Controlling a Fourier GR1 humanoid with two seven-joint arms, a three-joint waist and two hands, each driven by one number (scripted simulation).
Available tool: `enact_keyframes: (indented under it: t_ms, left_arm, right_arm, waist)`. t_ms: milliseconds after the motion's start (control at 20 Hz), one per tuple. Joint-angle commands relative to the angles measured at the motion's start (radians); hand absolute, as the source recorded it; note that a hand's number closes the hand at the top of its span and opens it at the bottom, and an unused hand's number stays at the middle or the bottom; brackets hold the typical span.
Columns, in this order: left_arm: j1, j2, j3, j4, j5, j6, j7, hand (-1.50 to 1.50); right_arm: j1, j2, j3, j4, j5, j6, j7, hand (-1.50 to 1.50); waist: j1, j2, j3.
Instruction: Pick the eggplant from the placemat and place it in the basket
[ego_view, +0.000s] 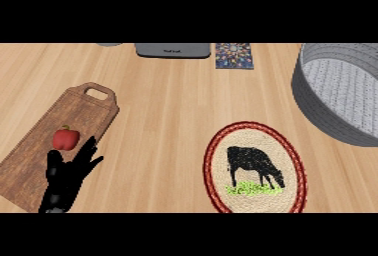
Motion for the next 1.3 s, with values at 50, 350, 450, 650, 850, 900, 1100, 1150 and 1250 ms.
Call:
enact_keyframes:
  t_ms: [50, 350, 450, 650, 850, 900, 1100, 1150, 1250]
  left_arm:
    - [0.007, 0.000, 0.004, 0.021, 0.007, -0.015, 0.032, 0.00]
    - [-0.045, -0.021, -0.003, 0.089, -0.015, -0.010, 0.003, 0.00]
    - [-0.030, -0.013, -0.006, 0.041, -0.015, -0.003, 0.051, 0.00]
    - [-0.016, -0.011, 0.000, 0.039, -0.006, -0.021, 0.026, 0.00]
    - [-0.033, -0.023, 0.002, 0.037, -0.017, -0.001, 0.034, 0.00]
    - [0.017, -0.033, -0.014, 0.001, -0.023, 0.005, 0.034, 0.00]
    - [-0.021, -0.016, 0.005, 0.052, -0.031, -0.001, 0.022, 0.00]
    - [-0.016, 0.003, 0.009, 0.036, -0.016, -0.030, 0.015, 0.00]
    - [-0.018, -0.049, -0.021, 0.058, -0.041, 0.008, 0.007, 0.00]
  right_arm:
    - [-0.143, 0.052, 0.013, 0.214, 0.064, 0.036, -0.045, 1.50]
    - [-0.153, 0.036, 0.005, 0.419, 0.154, 0.060, -0.272, 1.50]
    - [-0.147, 0.018, 0.039, 0.387, 0.244, -0.174, -0.194, 1.50]
    - [-0.128, 0.015, 0.094, 0.462, 0.338, -0.165, -0.378, 1.50]
    - [-0.191, 0.001, 0.081, 0.541, 0.368, -0.189, -0.458, -1.50]
    - [-0.167, 0.001, 0.082, 0.558, 0.374, -0.196, -0.505, -1.50]
    - [-0.257, -0.032, 0.058, 0.615, 0.371, -0.139, -0.487, -1.50]
    - [-0.268, -0.029, 0.037, 0.645, 0.355, -0.154, -0.471, -1.50]
    - [-0.300, -0.053, 0.023, 0.661, 0.344, -0.103, -0.453, -1.50]
  waist:
    - [-0.002, 0.006, -0.007]
    - [0.004, 0.017, -0.005]
    - [0.005, 0.016, -0.005]
    - [0.010, 0.017, -0.004]
    - [0.011, 0.016, -0.004]
    - [0.022, 0.018, -0.003]
    - [0.015, 0.017, -0.004]
    - [0.028, 0.022, -0.003]
    - [0.020, 0.021, -0.004]
